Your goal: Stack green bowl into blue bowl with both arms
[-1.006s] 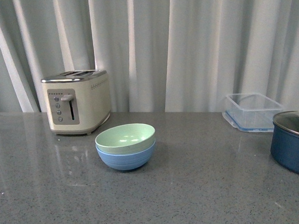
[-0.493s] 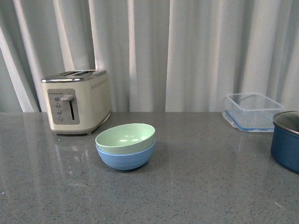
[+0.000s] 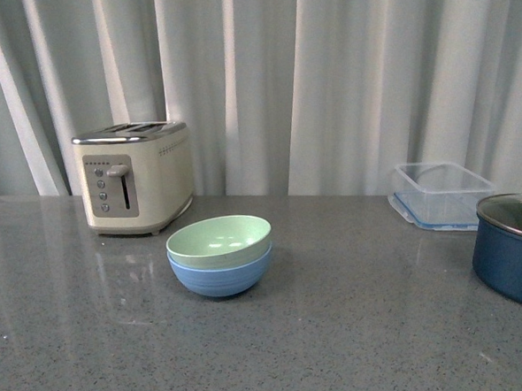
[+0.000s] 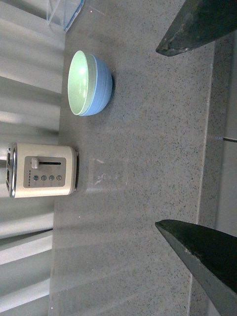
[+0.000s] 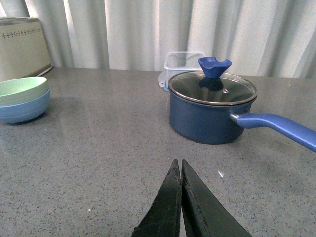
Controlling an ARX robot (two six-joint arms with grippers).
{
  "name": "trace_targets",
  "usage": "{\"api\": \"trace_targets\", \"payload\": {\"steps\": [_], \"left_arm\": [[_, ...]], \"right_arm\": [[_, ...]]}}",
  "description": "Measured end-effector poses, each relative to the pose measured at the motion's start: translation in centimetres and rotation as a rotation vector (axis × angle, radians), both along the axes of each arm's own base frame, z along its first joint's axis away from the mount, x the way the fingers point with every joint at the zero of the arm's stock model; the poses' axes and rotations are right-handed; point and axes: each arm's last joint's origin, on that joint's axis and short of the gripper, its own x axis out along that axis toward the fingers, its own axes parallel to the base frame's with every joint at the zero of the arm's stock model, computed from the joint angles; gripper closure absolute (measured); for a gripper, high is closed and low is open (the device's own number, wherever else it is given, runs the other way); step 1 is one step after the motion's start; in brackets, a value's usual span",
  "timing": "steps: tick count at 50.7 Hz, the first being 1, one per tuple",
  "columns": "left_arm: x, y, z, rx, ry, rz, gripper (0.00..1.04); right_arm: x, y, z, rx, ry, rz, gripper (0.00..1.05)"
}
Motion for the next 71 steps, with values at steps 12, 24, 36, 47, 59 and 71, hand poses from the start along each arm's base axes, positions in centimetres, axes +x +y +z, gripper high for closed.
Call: {"api": "trace_targets", "payload": {"steps": [12, 24, 36, 47, 59, 71], "left_arm": [[0.0, 0.0, 0.0, 0.000, 0.000, 0.001, 0.07], [0.0, 0.0, 0.0, 0.000, 0.000, 0.000, 0.07], [0.0, 0.0, 0.0, 0.000, 0.000, 0.000, 0.07], [0.0, 0.0, 0.0, 0.000, 0.000, 0.000, 0.07], [0.0, 0.0, 0.0, 0.000, 0.000, 0.000, 0.07], [0.0, 0.0, 0.0, 0.000, 0.000, 0.000, 0.07]], "right_arm": [[-0.9, 0.0, -0.5, 0.000, 0.033, 0.000, 1.04], [-1.2, 0.0, -0.3, 0.000, 0.006, 0.001, 1.04], [-1.2, 0.0, -0.3, 0.000, 0.006, 0.001, 0.73], [-1.2, 0.0, -0.3, 0.000, 0.006, 0.001, 0.41], [-1.2, 0.0, -0.3, 0.003, 0.006, 0.001, 0.08], [-1.2, 0.0, -0.3, 0.003, 0.006, 0.001, 0.10]]}}
